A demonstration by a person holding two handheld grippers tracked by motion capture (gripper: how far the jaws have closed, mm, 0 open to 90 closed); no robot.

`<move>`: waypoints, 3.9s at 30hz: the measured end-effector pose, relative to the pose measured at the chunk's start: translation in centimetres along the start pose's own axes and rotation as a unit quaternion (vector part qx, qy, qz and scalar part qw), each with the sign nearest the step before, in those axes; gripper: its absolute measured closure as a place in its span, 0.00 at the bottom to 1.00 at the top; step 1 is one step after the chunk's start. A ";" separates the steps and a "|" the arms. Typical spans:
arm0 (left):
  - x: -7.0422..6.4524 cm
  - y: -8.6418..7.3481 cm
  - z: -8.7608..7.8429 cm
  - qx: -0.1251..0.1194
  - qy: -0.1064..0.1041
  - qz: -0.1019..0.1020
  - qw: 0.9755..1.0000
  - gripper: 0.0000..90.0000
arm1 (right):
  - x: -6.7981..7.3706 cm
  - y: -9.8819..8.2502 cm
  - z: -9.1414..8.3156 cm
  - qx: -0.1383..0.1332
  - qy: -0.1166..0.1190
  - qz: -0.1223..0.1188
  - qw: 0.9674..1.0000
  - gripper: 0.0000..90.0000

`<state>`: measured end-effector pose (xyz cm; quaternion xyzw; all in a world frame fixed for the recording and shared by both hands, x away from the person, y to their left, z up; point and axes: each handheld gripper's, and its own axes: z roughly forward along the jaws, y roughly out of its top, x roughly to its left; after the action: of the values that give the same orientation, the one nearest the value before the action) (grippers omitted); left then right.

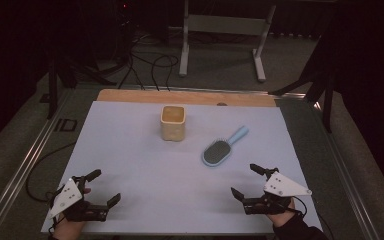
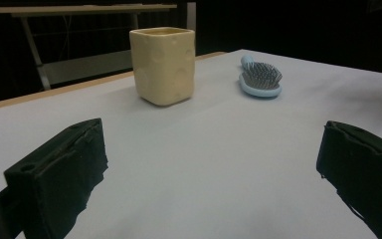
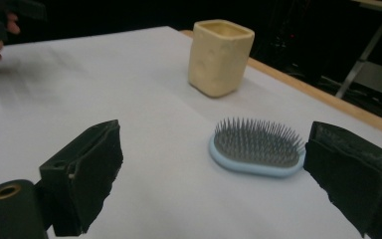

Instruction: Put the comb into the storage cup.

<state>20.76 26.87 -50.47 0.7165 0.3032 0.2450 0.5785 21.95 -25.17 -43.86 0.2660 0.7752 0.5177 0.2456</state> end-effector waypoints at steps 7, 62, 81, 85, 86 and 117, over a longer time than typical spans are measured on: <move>0.0 0.0 0.0 0.000 -0.001 0.001 1.000 0.00 | -0.9 1.8 0.1 -0.005 -0.003 -0.016 1.000 0.09; 0.0 -0.1 0.0 -0.001 -0.004 0.002 1.000 0.00 | -9.2 7.3 6.0 -0.006 -0.036 -0.036 0.999 0.09; 0.0 -0.1 0.0 0.000 -0.005 0.008 1.000 0.00 | -12.7 6.9 9.7 0.018 -0.043 -0.005 0.999 0.15; 0.0 -0.1 0.0 0.000 -0.005 0.009 1.000 0.00 | -13.5 6.6 10.5 0.025 -0.041 0.008 0.999 0.15; 0.0 -0.1 0.0 -0.001 -0.006 0.009 1.000 0.00 | -13.7 6.5 10.6 0.027 -0.041 0.008 0.999 0.16; 0.0 -0.1 -0.1 -0.008 -0.011 0.001 1.000 0.00 | -16.8 1.6 15.2 0.125 -0.097 0.029 0.987 0.78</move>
<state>20.71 26.98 -50.56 0.7147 0.2947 0.2400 0.5871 44.62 -25.64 -45.87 0.3660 0.7980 0.3957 0.2697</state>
